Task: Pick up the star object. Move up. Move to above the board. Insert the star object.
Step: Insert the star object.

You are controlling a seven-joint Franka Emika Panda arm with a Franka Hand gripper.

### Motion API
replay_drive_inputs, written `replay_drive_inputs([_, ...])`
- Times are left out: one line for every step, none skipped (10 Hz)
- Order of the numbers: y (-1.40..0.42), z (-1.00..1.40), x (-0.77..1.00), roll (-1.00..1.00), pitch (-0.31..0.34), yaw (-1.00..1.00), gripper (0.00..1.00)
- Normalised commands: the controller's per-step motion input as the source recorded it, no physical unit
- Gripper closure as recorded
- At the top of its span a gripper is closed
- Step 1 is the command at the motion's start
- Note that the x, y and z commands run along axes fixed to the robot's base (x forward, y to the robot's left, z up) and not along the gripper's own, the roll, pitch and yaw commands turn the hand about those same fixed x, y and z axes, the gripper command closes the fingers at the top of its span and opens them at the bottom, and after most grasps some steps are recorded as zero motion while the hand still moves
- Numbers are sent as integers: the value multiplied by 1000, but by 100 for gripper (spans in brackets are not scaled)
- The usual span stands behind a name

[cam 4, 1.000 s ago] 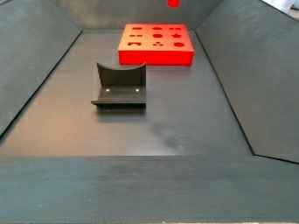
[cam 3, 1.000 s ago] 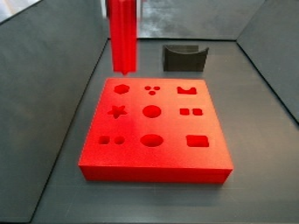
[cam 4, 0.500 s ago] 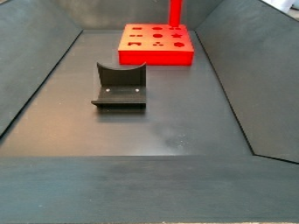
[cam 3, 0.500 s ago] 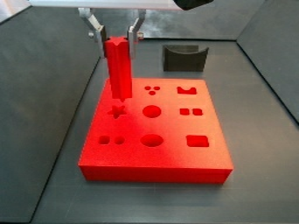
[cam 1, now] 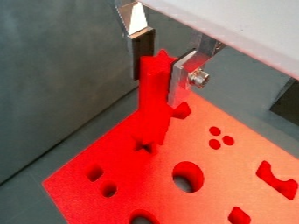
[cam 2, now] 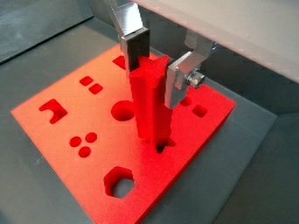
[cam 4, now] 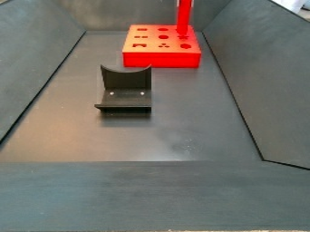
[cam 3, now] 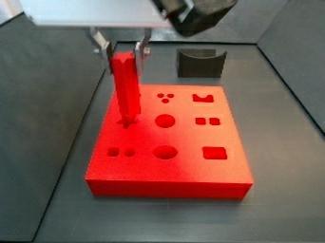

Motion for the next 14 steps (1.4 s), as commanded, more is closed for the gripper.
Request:
replay_drive_inputs([0, -29, 0, 26, 0, 0, 100])
replay_drive_inputs([-23, -294, 0, 81, -46, 37, 100])
replay_drive_inputs([-51, -460, 0, 100, -111, 26, 100])
replay_drive_inputs([-86, -514, 0, 124, -139, 14, 100])
replay_drive_inputs([-151, -511, -37, 131, -196, 0, 100])
replay_drive_inputs([-211, -540, -109, 161, -239, 0, 100])
replay_drive_inputs([-226, -540, -194, 174, -250, 0, 100])
replay_drive_inputs([-217, -569, -137, 177, -246, -140, 100])
replay_drive_inputs([-197, -611, -49, 183, -236, -183, 100])
replay_drive_inputs([-89, -689, 71, 220, -163, -163, 100])
replay_drive_inputs([-9, -634, 226, 169, -100, -286, 100])
replay_drive_inputs([0, -471, 197, 81, -104, -380, 100])
replay_drive_inputs([0, -311, 106, 14, -83, -351, 100])
replay_drive_inputs([0, -200, 0, 9, 0, -100, 100])
